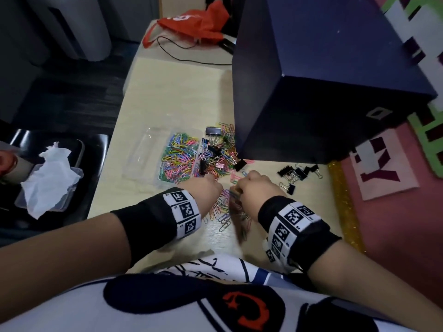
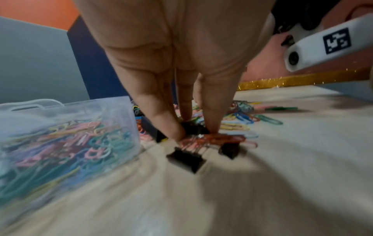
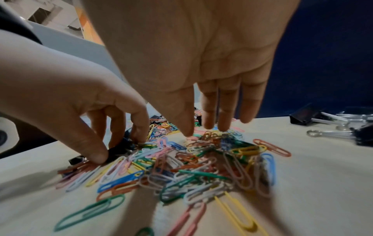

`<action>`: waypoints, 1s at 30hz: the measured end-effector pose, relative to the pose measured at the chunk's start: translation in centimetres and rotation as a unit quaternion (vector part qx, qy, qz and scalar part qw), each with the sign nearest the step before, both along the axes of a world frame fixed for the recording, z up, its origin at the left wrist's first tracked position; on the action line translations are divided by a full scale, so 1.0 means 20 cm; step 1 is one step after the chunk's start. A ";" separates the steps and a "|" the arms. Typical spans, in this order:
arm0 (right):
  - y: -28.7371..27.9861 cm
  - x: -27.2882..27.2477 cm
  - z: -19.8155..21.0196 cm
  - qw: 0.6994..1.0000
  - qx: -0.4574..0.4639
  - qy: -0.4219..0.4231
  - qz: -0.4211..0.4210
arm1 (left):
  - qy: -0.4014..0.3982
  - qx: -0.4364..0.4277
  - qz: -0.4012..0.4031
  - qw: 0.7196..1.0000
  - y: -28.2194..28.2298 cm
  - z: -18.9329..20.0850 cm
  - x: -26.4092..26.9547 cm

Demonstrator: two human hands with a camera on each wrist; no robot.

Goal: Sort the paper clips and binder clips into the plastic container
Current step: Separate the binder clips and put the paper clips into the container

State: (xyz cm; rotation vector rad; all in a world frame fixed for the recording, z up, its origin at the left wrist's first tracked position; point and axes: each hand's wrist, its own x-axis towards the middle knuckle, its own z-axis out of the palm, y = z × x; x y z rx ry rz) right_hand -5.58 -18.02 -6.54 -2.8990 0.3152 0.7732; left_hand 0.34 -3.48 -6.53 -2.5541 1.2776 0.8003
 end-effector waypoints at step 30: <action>-0.07 -0.11 -0.09 0.994 0.000 -0.110 0.019 | -0.006 0.006 0.012 1.000 -0.02 -0.06 0.01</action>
